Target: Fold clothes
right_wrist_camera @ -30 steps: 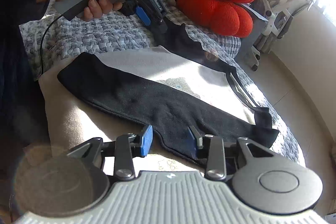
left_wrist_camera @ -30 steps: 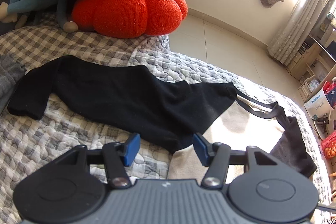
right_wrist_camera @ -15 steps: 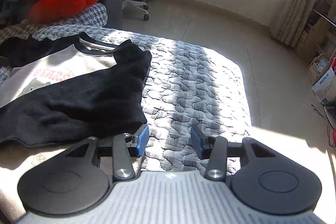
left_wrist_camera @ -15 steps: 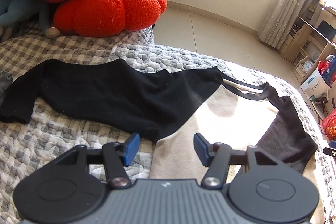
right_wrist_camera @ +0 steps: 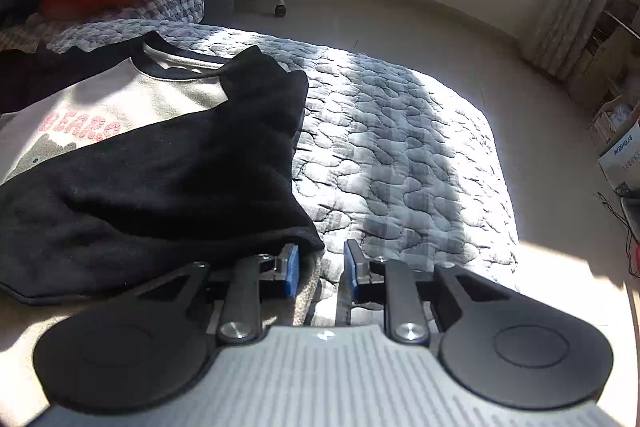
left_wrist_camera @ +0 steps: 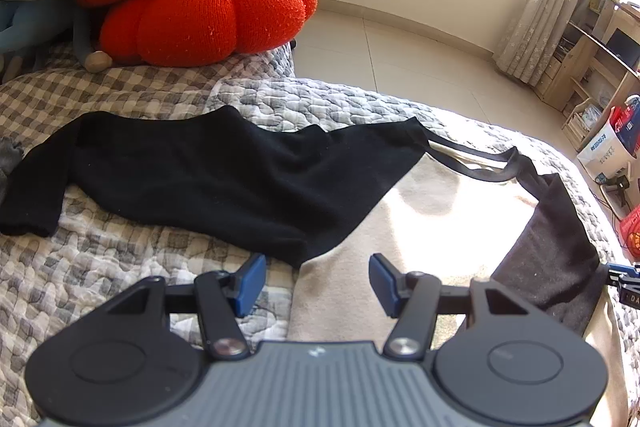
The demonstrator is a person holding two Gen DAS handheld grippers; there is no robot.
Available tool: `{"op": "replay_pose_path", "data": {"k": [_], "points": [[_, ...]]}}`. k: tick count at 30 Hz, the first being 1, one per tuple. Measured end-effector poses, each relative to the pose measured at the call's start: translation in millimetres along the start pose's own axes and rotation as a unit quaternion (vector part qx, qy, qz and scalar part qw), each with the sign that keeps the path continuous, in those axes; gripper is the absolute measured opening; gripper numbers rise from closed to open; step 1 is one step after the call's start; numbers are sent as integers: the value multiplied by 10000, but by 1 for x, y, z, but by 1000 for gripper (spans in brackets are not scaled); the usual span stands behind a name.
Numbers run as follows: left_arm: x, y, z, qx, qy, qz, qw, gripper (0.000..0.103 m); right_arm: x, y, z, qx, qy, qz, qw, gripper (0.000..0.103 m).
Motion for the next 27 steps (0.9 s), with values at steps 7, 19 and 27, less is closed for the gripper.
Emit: {"op": "replay_pose_path", "data": {"k": [7,19,27], "points": [[1,-5,1,7,10,-49,10000,59,-5,45,1,757,-307,1715,9818,24],[1,-9,4,46,-20,-63,10000,59,10,62,-11,1406,-47,1506,9785,47],[-1,-3,9,22,-69,109,9999,59,10,63,2,1449,-170,1150,9826,58]]}}
Point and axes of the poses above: each gripper's, at about its wrist camera, not at the fingertips, and z roughly the way its jaws point, y to its right, x to its top, the point moved 6 cm from there along z, roughly the way its jaws point, and after that the axes turned 3 degrees about z, right-handed, at the moved point
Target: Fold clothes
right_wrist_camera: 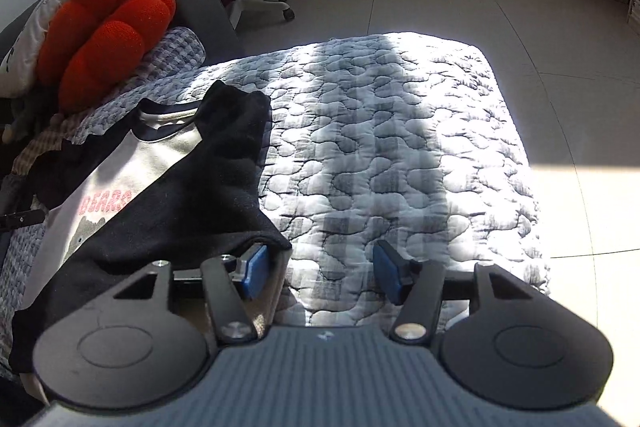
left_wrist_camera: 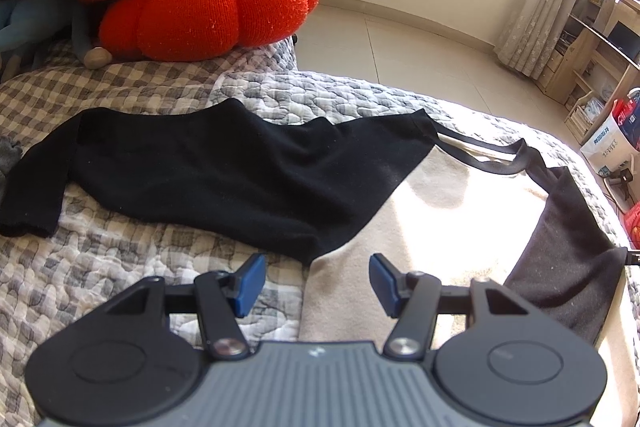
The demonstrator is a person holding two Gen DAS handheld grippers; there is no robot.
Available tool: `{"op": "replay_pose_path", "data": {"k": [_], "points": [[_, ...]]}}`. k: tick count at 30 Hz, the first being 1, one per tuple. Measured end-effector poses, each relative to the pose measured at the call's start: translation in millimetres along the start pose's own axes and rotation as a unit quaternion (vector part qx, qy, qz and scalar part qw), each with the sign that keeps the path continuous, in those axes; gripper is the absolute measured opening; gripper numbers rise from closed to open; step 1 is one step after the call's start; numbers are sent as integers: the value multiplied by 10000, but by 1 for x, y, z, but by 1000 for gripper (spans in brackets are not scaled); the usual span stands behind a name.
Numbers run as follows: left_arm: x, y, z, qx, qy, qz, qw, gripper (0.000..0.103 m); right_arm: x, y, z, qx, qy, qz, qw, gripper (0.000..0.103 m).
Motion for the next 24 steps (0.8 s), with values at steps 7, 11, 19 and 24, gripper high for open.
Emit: {"op": "replay_pose_path", "data": {"k": [7,11,19,24], "points": [[-1,2,12,68,-110,140,9998,60,-3,4,2,-428,-350,-790,9953,83],[2,4,17,51,-92,134,9999,60,4,0,-10,-232,-140,-932,9953,83],[-4,13,26,107,-164,430,9989,61,-4,44,-5,-1561,-335,-834,9836,83],[-1,18,29,95,-174,399,9990,61,32,26,-17,-1303,703,-314,9885,76]]}}
Point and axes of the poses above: each gripper's, at about its wrist camera, not at the fingertips, and z roughly the way its jaws point, y to its right, x to its top, the point moved 6 cm from there along z, roughly the way its jaws point, and after that the axes turned 3 degrees about z, right-handed, at the moved point
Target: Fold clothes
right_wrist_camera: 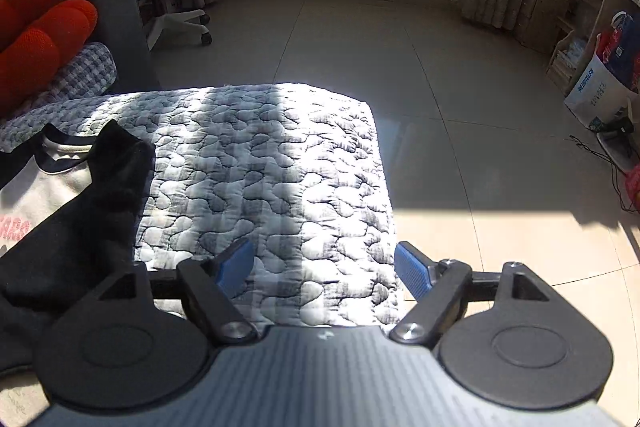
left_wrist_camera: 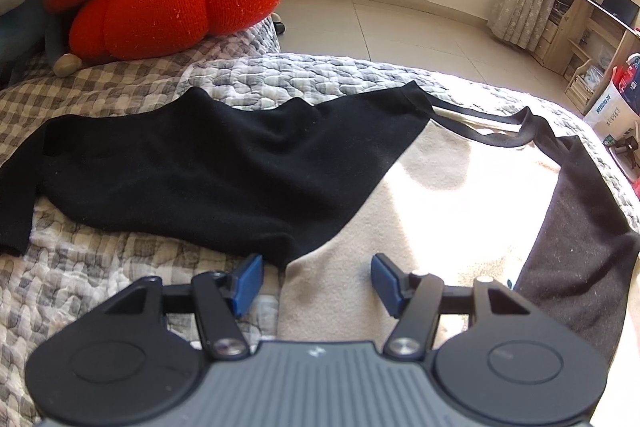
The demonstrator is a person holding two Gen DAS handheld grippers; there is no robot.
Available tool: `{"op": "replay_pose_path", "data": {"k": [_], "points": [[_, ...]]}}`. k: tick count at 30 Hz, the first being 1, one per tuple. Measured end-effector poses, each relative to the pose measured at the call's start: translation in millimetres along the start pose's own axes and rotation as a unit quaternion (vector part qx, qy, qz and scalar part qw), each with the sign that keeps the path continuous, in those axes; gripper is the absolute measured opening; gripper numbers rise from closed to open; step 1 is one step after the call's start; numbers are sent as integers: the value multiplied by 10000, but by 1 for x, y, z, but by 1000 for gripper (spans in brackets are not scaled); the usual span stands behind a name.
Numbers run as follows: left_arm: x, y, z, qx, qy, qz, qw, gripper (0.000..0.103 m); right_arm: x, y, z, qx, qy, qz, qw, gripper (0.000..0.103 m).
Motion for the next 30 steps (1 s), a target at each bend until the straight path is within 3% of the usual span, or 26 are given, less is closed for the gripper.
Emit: {"op": "replay_pose_path", "data": {"k": [3,8,10,11,18,21,23,25,30], "points": [[-2,0,-4,4,20,74,10000,61,18,-39,-2,504,359,-109,9980,74],[-4,-6,-7,63,43,-33,10000,61,25,-83,23,674,266,-316,9969,64],[-4,-6,-8,58,50,-30,10000,61,23,-91,37,663,122,-299,9973,45],[-4,-5,-8,51,51,-14,10000,61,22,-93,42,690,67,-244,9973,40],[-4,-3,-5,25,39,43,10000,61,20,-110,54,1157,-23,73,9932,39],[-4,-3,-4,30,39,38,10000,61,15,-122,62,958,-176,-265,9949,38],[-4,-4,-4,35,38,39,10000,61,11,-128,67,692,-213,-531,9960,26],[-4,-4,-4,29,42,35,10000,61,15,-130,62,655,-33,-644,9958,8],[-3,-6,-7,39,85,3,10000,61,40,-138,28,536,941,-981,9893,7]]}}
Point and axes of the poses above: each gripper's, at about its wrist camera, not at the fingertips, and z roughly the way its jaws point, y to its right, x to its top, the point moved 6 cm from there along z, roughly the way its jaws point, and after that the axes turned 3 degrees about z, right-handed, at the moved point
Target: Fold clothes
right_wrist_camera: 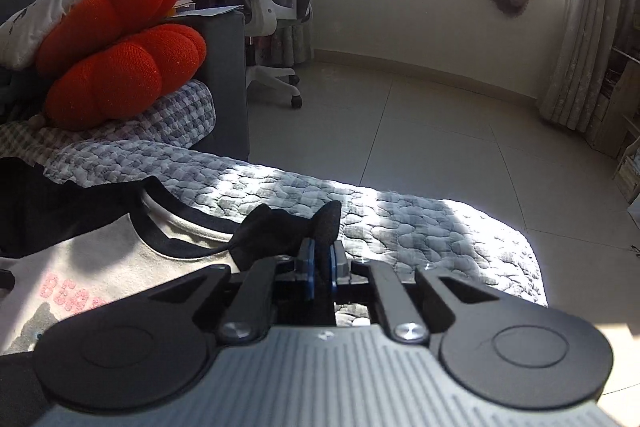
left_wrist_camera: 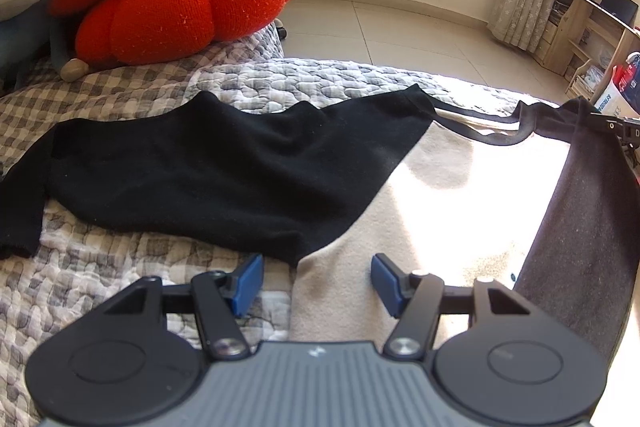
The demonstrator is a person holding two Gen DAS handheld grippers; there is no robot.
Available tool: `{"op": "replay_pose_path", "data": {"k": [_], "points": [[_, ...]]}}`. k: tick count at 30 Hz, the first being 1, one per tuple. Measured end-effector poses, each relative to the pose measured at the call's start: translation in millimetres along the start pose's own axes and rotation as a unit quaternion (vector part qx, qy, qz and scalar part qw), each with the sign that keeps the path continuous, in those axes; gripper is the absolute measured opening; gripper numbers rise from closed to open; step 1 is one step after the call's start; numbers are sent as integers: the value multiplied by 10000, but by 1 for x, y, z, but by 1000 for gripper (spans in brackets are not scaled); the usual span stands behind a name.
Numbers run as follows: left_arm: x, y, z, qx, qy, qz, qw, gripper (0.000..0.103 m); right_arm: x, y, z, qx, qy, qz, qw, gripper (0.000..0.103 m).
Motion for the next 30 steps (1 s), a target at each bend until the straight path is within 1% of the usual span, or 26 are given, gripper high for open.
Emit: {"op": "replay_pose_path", "data": {"k": [2,5,6,7,8,9,11,12,14,18,20,24,27,29,30], "points": [[0,0,0,6,-1,0,10000,61,-1,-3,5,-164,-42,-180,9997,7],[-1,0,0,19,3,18,10000,61,-24,6,32,-682,-654,-383,9948,9],[-1,0,-1,16,7,17,10000,61,-26,10,30,-740,-657,-368,9944,11],[-1,-1,-1,11,14,7,10000,61,-28,15,29,-799,-660,-352,9940,23],[-1,-2,-2,4,23,-8,10000,61,-29,20,28,-857,-663,-337,9935,32],[0,-3,-3,2,35,-30,10000,61,-29,25,24,-894,-630,-262,9937,38],[1,-4,-3,6,45,-71,10000,61,-19,42,7,-805,-387,221,9958,39],[2,-4,-3,6,44,-79,10000,61,-17,50,0,-624,-356,459,9964,39],[2,-5,-2,5,42,-94,9999,61,-21,57,-12,-300,-443,626,9966,39],[3,-3,-4,1,80,-69,9999,61,-43,55,-26,11,-859,374,9956,39],[4,-2,-5,-2,100,-60,9999,61,-52,51,-36,213,-972,257,9947,39],[4,1,-7,-50,144,-57,9999,62,-66,47,-52,653,-1141,317,9908,39],[5,3,-6,-71,153,-76,9998,62,-80,38,-48,730,-1430,278,9866,39],[4,4,-4,-67,128,-63,9999,62,-88,31,-45,627,-1500,-10,9867,28],[3,5,-3,-71,114,-56,9999,62,-90,27,-45,588,-1490,-142,9870,18]]}}
Point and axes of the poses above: each gripper's, at about its wrist camera, not at the fingertips, and z roughly the way its jaws point, y to its right, x to its top, the point moved 6 cm from there along z, roughly the way its jaws point, and after that the axes turned 3 degrees about z, right-handed, at the moved point
